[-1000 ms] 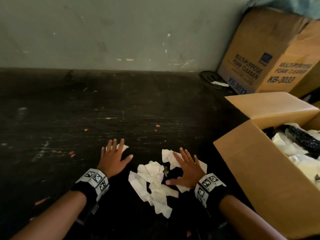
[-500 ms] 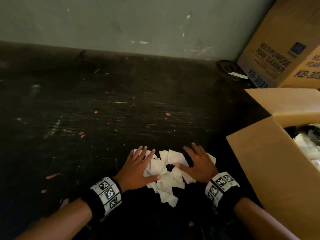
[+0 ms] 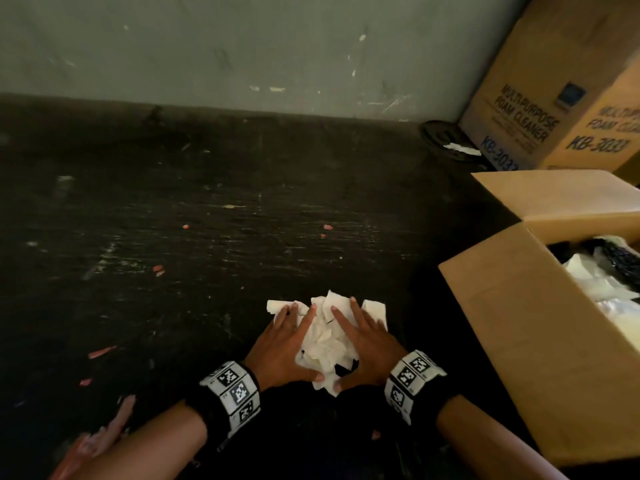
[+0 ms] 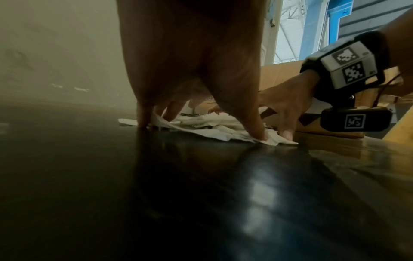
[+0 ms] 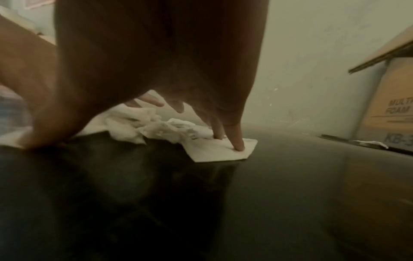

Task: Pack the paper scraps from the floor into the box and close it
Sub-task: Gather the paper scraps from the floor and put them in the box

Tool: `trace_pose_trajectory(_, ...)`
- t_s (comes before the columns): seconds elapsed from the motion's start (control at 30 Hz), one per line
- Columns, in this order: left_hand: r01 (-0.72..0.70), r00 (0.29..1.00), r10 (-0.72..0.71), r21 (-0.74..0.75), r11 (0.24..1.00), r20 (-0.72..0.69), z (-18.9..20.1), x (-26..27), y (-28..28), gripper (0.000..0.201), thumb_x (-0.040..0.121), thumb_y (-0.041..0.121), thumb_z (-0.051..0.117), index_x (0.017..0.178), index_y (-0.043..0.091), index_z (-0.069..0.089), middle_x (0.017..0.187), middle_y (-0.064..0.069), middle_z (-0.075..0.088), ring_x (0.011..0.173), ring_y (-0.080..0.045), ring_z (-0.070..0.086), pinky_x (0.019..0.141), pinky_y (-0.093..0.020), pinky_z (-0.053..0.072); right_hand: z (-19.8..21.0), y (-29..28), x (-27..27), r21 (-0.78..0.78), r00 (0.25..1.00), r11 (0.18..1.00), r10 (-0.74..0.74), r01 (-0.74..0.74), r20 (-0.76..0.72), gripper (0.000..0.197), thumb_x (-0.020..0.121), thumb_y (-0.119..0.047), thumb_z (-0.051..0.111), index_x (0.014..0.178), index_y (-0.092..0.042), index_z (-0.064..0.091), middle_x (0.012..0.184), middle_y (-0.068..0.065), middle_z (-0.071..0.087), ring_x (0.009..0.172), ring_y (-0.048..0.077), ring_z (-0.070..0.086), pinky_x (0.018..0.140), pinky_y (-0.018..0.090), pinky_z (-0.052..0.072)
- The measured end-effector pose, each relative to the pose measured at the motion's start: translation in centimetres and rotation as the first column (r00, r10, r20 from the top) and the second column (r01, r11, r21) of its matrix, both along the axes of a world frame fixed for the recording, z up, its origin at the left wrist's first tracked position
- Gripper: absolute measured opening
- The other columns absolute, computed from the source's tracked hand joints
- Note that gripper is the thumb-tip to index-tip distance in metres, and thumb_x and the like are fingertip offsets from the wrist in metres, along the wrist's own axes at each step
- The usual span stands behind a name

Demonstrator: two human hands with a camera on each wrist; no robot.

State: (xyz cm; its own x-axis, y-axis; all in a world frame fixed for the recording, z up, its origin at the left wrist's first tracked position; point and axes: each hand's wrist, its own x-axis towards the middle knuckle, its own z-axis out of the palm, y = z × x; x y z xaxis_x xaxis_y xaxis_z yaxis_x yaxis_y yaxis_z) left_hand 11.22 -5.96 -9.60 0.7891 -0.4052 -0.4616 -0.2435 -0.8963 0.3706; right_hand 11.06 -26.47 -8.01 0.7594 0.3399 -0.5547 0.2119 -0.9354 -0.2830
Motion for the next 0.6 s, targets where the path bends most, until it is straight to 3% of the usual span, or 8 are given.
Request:
trace_pose_trajectory(0.1, 0.025, 0.998, -0.025, 0.010, 1.000, 0.055, 0.1, -0.2, 0.4, 0.122, 0.066, 0.073, 0.063, 0.145, 0.033, -0.021, 0.159, -0.006, -0.013, 0.145, -0.022, -0.012, 0.116, -0.043, 0.003, 0.3, 0.3, 0.1, 0.001, 1.000, 1.000, 0.019, -0.019, 0.012, 0.133, 0.060, -0.061, 0.077, 0.145, -0.040, -0.023, 0.150, 0.000, -0.040, 0.145, 0.026, -0.019, 0.116, 0.052, 0.007)
trace_pose_trajectory(0.2, 0.071, 0.974, -0.101, 0.150, 0.986, 0.205, 0.0, 0.0, 1.0, 0.129, 0.056, 0.094, 0.040, 0.147, 0.026, -0.020, 0.158, -0.014, -0.014, 0.143, -0.028, -0.020, 0.114, -0.049, -0.015, 0.6, 0.2, 0.5, -0.035, 0.999, 0.999, 0.006, -0.005, 0.042, 0.132, 0.057, -0.072, 0.071, 0.145, -0.039, -0.023, 0.151, 0.001, -0.039, 0.145, 0.027, -0.021, 0.117, 0.055, 0.001)
trace_pose_trajectory(0.27, 0.057, 0.977, -0.088, 0.157, 0.986, 0.197, 0.1, 0.3, 1.3, 0.133, 0.045, 0.097, 0.029, 0.146, 0.026, -0.022, 0.156, -0.017, -0.018, 0.141, -0.030, -0.026, 0.112, -0.052, -0.019, 0.4, 0.3, 0.9, -0.080, 0.999, 0.997, -0.004, 0.007, 0.047, 0.133, 0.054, -0.079, 0.067, 0.143, -0.041, -0.025, 0.150, 0.002, -0.040, 0.143, 0.028, -0.025, 0.115, 0.057, -0.003)
trace_pose_trajectory(0.33, 0.048, 0.992, -0.059, 0.101, 0.994, 0.114, 0.2, 0.5, 1.4, 0.132, 0.048, 0.093, 0.038, 0.145, 0.028, -0.024, 0.155, -0.016, -0.022, 0.140, -0.029, -0.028, 0.112, -0.050, -0.016, -0.1, 0.5, 1.2, -0.112, 0.999, 0.993, -0.034, 0.035, 0.013, 0.136, 0.050, -0.082, 0.066, 0.140, -0.043, -0.029, 0.150, 0.004, -0.040, 0.142, 0.031, -0.027, 0.112, 0.061, -0.006)
trace_pose_trajectory(0.43, 0.008, 1.000, -0.008, -0.032, 0.999, -0.027, 0.6, 0.2, 1.2, 0.127, 0.064, 0.074, 0.063, 0.145, 0.029, -0.023, 0.156, -0.011, -0.023, 0.142, -0.026, -0.024, 0.115, -0.043, -0.007, -0.8, 1.3, 0.9, -0.115, 0.998, 0.992, -0.052, 0.049, -0.030, 0.136, 0.050, -0.079, 0.068, 0.139, -0.044, -0.029, 0.152, 0.007, -0.036, 0.142, 0.033, -0.025, 0.111, 0.063, -0.007)
trace_pose_trajectory(0.6, 0.048, 0.997, -0.054, -0.101, 0.994, -0.057, 1.8, -0.3, 1.4, 0.116, 0.075, 0.062, 0.065, 0.145, 0.029, -0.021, 0.157, -0.005, -0.020, 0.143, -0.019, -0.020, 0.116, -0.039, -0.003, -0.6, 1.9, 0.9, -0.086, 0.998, 0.996, -0.002, -0.004, -0.060, 0.131, 0.055, -0.077, 0.068, 0.143, -0.043, -0.023, 0.153, 0.006, -0.034, 0.143, 0.032, -0.024, 0.112, 0.062, -0.006)
